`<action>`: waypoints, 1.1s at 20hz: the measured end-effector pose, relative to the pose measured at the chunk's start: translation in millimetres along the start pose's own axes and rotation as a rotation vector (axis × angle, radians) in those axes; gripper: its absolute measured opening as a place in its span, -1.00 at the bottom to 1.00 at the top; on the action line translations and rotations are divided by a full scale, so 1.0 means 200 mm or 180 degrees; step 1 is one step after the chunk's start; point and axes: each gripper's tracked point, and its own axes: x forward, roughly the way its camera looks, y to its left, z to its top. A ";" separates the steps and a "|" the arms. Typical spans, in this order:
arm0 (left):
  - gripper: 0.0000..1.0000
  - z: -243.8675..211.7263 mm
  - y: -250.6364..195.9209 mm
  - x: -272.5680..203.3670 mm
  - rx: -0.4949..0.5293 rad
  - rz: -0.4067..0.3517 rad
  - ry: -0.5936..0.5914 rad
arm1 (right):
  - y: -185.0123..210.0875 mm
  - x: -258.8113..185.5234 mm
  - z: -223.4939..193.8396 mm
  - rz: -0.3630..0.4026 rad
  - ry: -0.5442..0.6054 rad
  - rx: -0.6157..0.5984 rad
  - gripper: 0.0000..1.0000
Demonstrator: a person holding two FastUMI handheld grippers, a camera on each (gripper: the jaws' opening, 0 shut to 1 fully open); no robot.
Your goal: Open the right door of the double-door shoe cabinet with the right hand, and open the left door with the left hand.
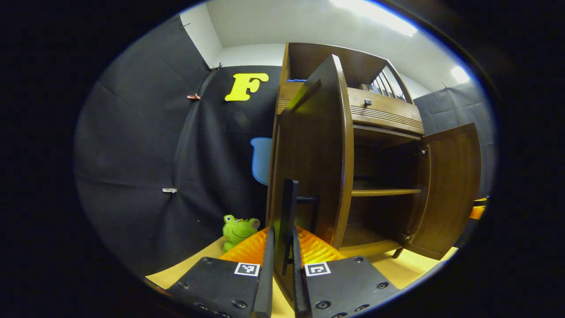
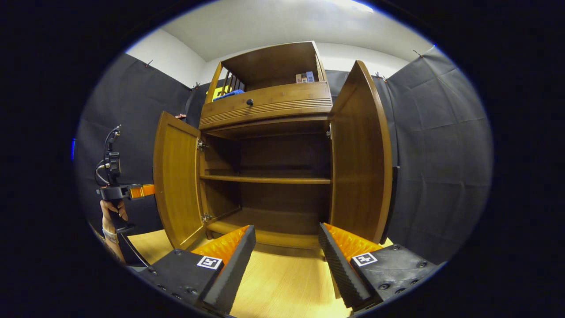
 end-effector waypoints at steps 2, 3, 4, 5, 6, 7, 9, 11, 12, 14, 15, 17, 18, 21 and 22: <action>-0.53 0.03 0.09 -0.05 0.0095 0.0164 -0.0052 | 0.01 0.00 0.00 0.0033 -0.0028 0.0016 0.82; -0.67 0.03 0.14 -0.04 0.0154 0.0272 -0.0062 | 0.01 0.00 0.00 0.0047 -0.0041 0.0024 0.82; -0.65 0.04 0.18 -0.05 0.0190 0.0343 -0.0077 | 0.02 0.00 0.00 0.0070 -0.0045 0.0039 0.82; -0.66 0.05 0.19 -0.07 0.0206 0.0384 -0.0106 | 0.04 0.00 0.00 0.0096 -0.0046 0.0056 0.82; -0.66 0.07 0.21 -0.09 0.0210 0.0414 -0.0131 | 0.06 0.01 0.00 0.0116 -0.0037 0.0066 0.82; -0.66 0.07 0.23 -0.10 0.0212 0.0446 -0.0148 | 0.08 0.02 -0.01 0.0130 -0.0032 0.0066 0.82; -0.66 0.06 0.23 -0.13 0.0193 0.0405 -0.0120 | 0.08 0.03 -0.02 0.0144 -0.0026 0.0056 0.82; -0.66 0.06 0.21 -0.16 0.0154 0.0332 -0.0058 | 0.09 0.02 -0.02 0.0160 -0.0030 0.0059 0.82; -0.66 0.07 0.21 -0.19 0.0154 0.0324 -0.0059 | 0.09 0.02 -0.02 0.0168 -0.0036 0.0056 0.82; -0.65 0.12 0.16 -0.23 0.0158 0.0270 -0.0131 | 0.08 0.01 -0.01 0.0163 -0.0052 0.0039 0.82; -0.66 0.14 0.11 -0.26 0.0140 0.0183 -0.0164 | 0.08 0.00 -0.01 0.0148 -0.0056 0.0031 0.82; -0.77 0.16 -0.03 -0.30 0.0028 -0.0120 -0.0180 | 0.05 -0.02 0.01 0.0114 -0.0076 0.0022 0.82; -0.75 0.16 -0.10 -0.32 -0.0020 -0.0279 -0.0144 | 0.04 -0.03 0.01 0.0101 -0.0084 0.0012 0.82; -0.51 0.14 -0.23 -0.31 0.0021 -0.0547 -0.0079 | 0.00 -0.04 0.01 0.0060 -0.0088 -0.0037 0.82; -0.55 0.14 -0.26 -0.30 0.0079 -0.0572 -0.0071 | 0.00 -0.05 0.01 0.0055 -0.0081 -0.0060 0.82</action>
